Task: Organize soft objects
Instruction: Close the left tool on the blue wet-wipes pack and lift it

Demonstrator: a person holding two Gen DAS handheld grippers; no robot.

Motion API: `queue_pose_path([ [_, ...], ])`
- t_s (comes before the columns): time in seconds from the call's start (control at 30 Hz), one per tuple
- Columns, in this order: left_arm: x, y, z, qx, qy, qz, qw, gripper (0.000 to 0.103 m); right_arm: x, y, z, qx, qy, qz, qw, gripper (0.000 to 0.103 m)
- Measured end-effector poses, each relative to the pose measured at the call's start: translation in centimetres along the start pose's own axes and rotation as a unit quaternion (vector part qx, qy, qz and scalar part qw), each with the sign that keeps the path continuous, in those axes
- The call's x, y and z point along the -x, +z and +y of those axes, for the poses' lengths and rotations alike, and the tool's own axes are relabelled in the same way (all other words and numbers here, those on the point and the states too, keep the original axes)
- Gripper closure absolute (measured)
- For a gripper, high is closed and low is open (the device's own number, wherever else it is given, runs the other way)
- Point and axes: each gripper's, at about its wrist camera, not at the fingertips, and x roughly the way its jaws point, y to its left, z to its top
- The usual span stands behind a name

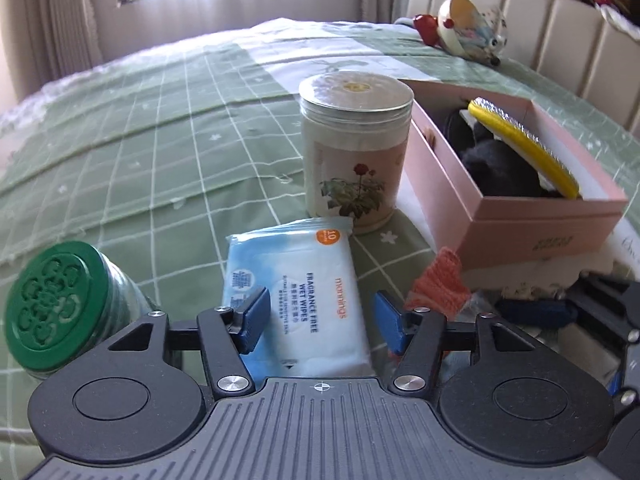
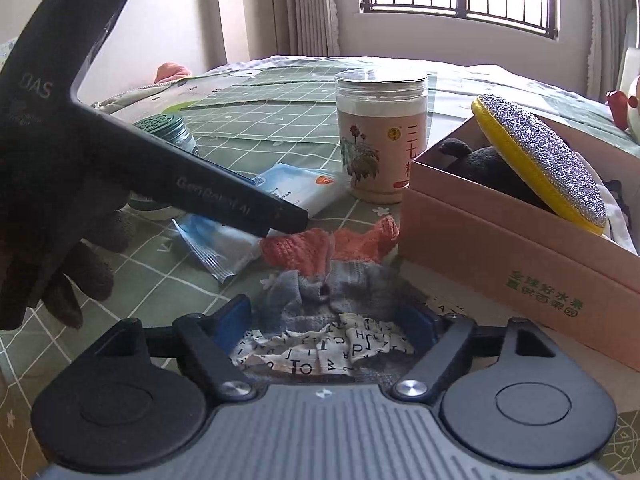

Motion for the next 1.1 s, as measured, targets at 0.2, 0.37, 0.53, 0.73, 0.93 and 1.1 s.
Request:
queue_pose_path([
  [0.2, -0.7, -0.3, -1.1, -0.04, 0.052, -0.009, 0.9978, 0.039, -0.1, -0.1, 0.4, 0.003, -0.006, -0.001, 1.0, 0.018],
  [0.37, -1.1, 0.8, -0.1, -0.01, 0.04, 0.005, 0.9991, 0.039, -0.2, -0.2, 0.4, 0.002, -0.005, -0.001, 1.0, 0.018],
  [0.53, -0.9, 0.6, 0.1, -0.017, 0.038, 0.012, 0.9991, 0.04, -0.2, -0.2, 0.4, 0.001, -0.004, -0.001, 1.0, 0.017],
  [0.73, -0.5, 0.1, -0.1, -0.016, 0.035, 0.016, 0.9992, 0.039, -0.2, -0.2, 0.3, 0.001, -0.004, -0.001, 1.0, 0.016],
  [0.93, -0.5, 0.2, 0.5, 0.009, -0.022, 0.009, 0.9997, 0.02, -0.3, -0.2, 0.4, 0.003, -0.005, 0.0, 1.0, 0.014],
  [1.1, 0.0, -0.1, 1.1, 0.008, 0.0, -0.003, 1.0, 0.048, -0.3, -0.2, 0.4, 0.003, -0.004, 0.001, 1.0, 0.013],
])
